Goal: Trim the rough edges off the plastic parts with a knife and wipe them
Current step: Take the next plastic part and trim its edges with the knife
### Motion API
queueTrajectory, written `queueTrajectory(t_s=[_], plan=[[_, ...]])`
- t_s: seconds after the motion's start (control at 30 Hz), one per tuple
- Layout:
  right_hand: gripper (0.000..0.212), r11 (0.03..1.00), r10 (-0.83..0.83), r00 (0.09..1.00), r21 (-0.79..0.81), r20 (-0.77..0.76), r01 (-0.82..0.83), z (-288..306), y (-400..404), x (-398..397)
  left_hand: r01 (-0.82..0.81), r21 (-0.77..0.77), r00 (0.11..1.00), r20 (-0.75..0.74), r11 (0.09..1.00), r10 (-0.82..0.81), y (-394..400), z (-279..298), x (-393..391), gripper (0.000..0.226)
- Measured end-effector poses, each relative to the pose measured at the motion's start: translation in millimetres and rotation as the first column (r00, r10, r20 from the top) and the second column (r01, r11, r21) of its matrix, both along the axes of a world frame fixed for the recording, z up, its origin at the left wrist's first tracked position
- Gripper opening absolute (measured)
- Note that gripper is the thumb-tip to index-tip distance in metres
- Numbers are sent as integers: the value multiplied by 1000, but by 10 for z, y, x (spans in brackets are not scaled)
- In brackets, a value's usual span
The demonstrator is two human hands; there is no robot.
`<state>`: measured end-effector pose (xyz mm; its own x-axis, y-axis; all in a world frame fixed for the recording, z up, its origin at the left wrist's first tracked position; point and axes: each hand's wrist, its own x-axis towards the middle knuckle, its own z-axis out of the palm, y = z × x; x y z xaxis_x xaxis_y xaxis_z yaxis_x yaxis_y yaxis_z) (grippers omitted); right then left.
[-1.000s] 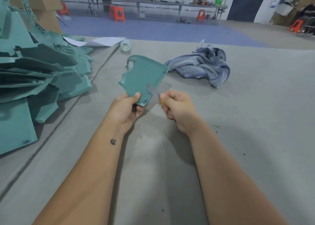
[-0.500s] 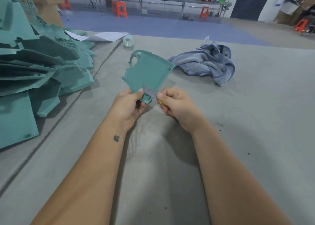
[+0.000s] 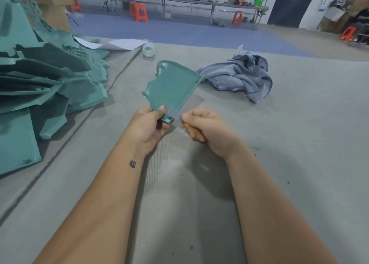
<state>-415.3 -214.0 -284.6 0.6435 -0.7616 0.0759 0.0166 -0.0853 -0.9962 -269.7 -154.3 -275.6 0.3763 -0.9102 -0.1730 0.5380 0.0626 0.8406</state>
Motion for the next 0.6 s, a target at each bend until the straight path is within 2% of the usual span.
queueTrajectory(t_s=[0.07, 0.17, 0.6], plan=[[27, 997, 19, 998, -69, -56, -22, 6, 39, 36, 3, 1, 1000, 13, 1000, -3, -1, -2, -5, 23], [28, 994, -55, 997, -93, -53, 50, 14, 63, 56, 6, 6, 1000, 9, 1000, -6, -12, -3, 1, 23], [31, 993, -86, 996, -85, -22, 84, -46, 16, 63, 32, 5, 999, -7, 999, -32, -30, -24, 26, 22]])
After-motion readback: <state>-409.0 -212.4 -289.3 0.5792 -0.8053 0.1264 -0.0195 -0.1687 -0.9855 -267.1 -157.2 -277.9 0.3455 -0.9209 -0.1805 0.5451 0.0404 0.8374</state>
